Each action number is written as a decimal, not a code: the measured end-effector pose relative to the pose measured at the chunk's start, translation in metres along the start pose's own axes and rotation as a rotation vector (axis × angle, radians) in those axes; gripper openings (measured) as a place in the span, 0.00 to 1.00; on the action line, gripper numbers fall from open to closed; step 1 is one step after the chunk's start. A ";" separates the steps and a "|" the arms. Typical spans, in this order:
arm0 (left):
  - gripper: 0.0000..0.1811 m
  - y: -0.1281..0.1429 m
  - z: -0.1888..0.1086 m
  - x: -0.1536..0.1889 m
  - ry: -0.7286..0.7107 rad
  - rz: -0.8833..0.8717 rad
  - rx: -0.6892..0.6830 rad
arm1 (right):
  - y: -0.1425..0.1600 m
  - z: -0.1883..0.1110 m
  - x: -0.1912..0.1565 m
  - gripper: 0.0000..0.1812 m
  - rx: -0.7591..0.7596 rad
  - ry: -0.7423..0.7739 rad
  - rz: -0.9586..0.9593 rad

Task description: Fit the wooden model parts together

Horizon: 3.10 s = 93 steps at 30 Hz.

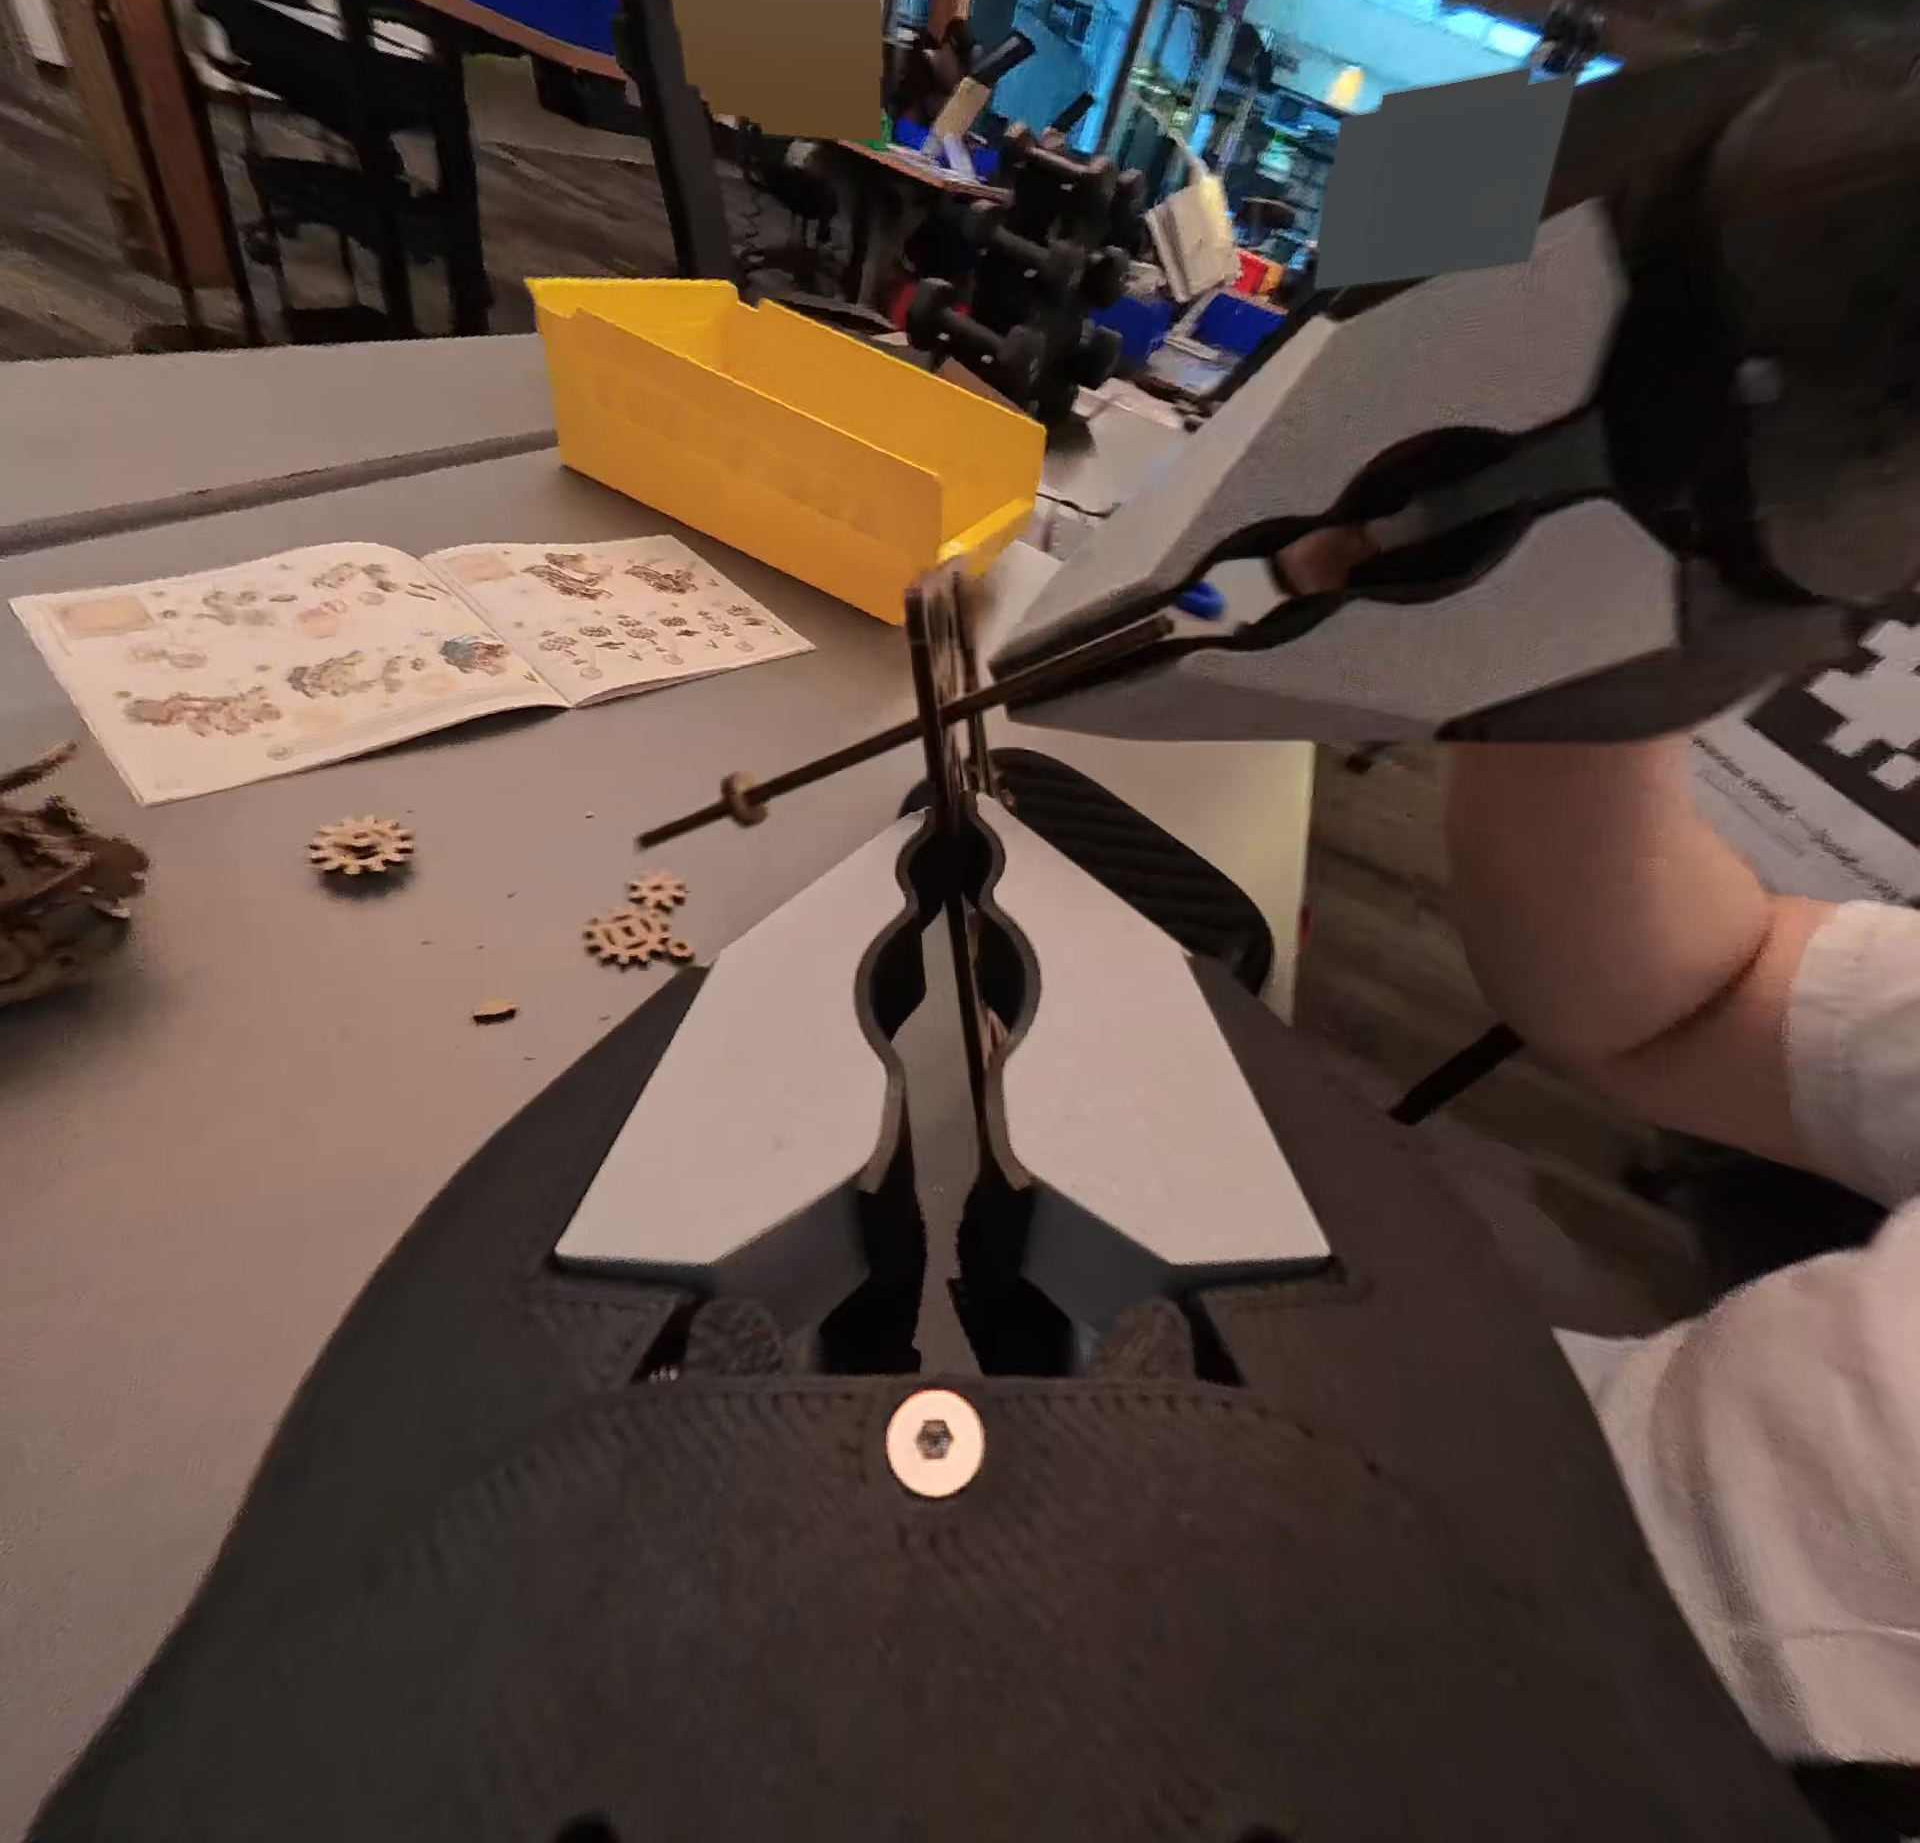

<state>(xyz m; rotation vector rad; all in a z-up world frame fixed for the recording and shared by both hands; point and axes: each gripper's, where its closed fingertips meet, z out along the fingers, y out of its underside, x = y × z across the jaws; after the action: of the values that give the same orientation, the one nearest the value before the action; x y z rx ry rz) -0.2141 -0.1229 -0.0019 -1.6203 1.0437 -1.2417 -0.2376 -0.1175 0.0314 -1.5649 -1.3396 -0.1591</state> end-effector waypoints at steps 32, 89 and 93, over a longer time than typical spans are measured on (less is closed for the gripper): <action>0.00 0.004 0.016 0.008 0.004 -0.057 -0.094 | 0.007 -0.050 -0.011 0.00 -0.047 0.114 -0.235; 0.00 -0.026 -0.229 -0.111 -0.132 -0.442 0.362 | 0.055 0.080 -0.069 0.00 -0.055 -0.336 0.483; 0.00 -0.023 -0.228 -0.110 -0.127 -0.452 0.359 | 0.071 0.087 -0.073 0.00 -0.132 -0.315 0.454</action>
<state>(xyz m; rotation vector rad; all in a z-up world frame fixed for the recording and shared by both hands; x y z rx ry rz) -0.4529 -0.0395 0.0269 -1.6677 0.3513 -1.4938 -0.2506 -0.0909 -0.0995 -2.0264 -1.1870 0.2970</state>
